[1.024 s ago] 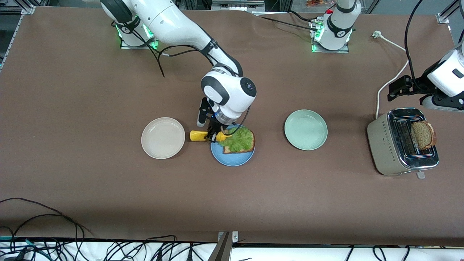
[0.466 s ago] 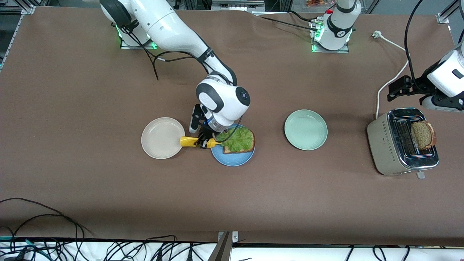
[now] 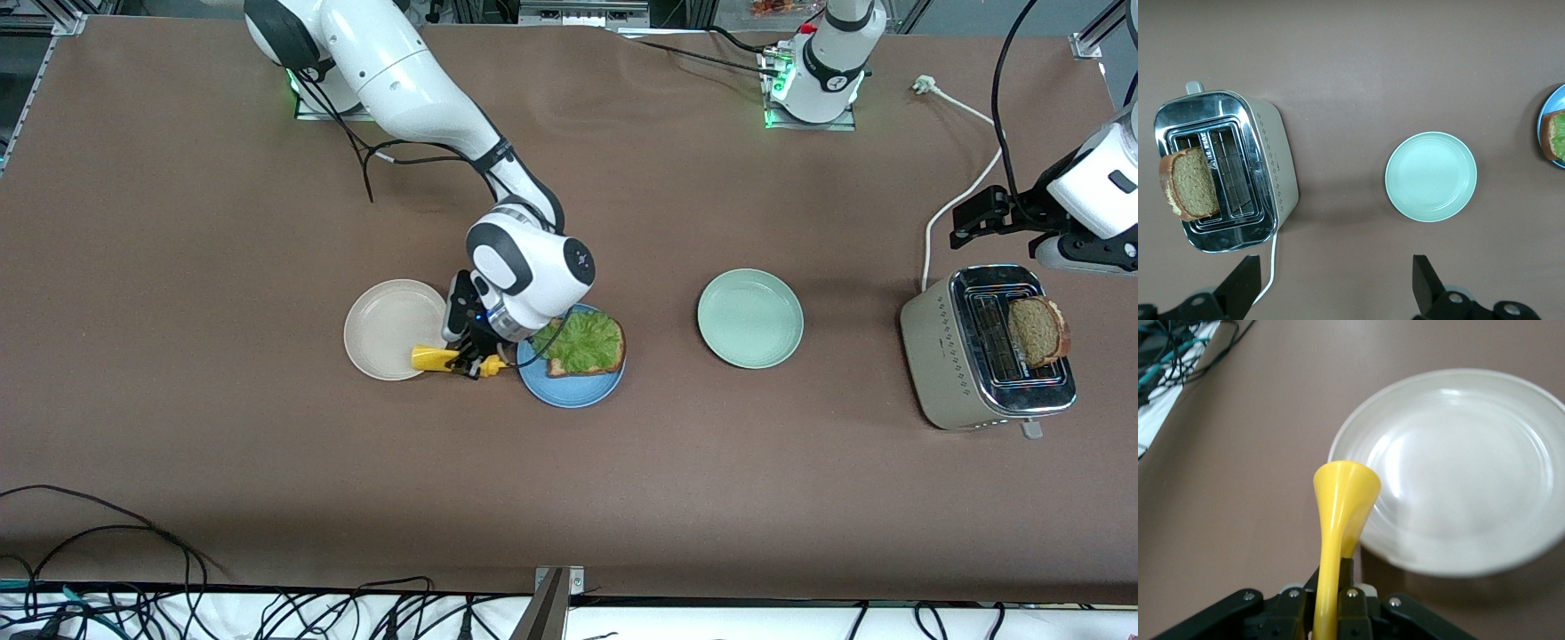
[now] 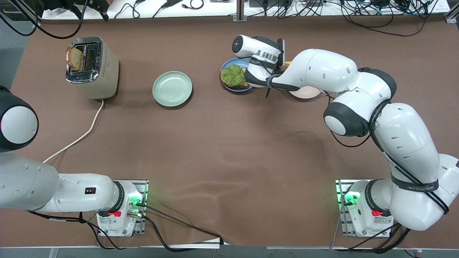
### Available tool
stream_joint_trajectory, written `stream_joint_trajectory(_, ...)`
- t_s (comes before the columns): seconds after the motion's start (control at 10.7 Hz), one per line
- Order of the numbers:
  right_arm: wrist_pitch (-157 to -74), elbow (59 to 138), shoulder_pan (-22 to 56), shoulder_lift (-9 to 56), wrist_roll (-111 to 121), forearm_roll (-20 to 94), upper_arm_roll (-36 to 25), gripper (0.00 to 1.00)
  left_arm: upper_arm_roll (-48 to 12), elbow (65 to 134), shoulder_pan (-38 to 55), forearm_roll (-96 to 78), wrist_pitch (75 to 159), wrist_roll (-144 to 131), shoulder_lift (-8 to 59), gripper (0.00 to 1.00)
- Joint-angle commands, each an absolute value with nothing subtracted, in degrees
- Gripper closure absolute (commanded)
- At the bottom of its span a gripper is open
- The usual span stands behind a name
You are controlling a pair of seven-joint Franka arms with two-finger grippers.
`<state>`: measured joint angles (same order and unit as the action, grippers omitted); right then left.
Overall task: Make sandwich in blue plate with both arms
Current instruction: 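Carry the mustard bottle back beside the white plate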
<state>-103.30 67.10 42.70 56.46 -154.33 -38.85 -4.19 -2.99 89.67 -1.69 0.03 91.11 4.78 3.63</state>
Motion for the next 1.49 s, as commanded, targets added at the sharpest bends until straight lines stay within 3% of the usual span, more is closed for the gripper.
stream_joint_trajectory(0.0,-100.6,66.3,39.3,54.9,-150.0,-38.2,-4.9,1.0,-3.1,89.3,-1.9,0.1,91.2,6.0,3.7,0.0)
stream_joint_trajectory(0.56,-99.0,66.3,26.0,47.3,-123.7,-24.2,-4.7,1.0,-3.1,89.3,-2.0,0.1,91.2,6.0,3.7,0.0)
stream_joint_trajectory(0.93,-102.0,67.6,20.6,43.8,-113.1,-17.1,-4.7,1.0,-1.2,89.6,-2.0,0.1,93.5,6.0,4.9,0.0)
stream_joint_trajectory(1.12,-107.9,74.9,18.1,38.5,-109.4,-12.5,-4.9,1.0,0.4,89.7,-2.1,0.4,94.9,6.0,7.6,0.0)
stream_joint_trajectory(1.4,-119.0,92.3,12.5,25.7,-94.6,-1.4,-4.9,1.0,3.4,90.1,-2.1,1.0,97.2,6.1,11.9,0.0)
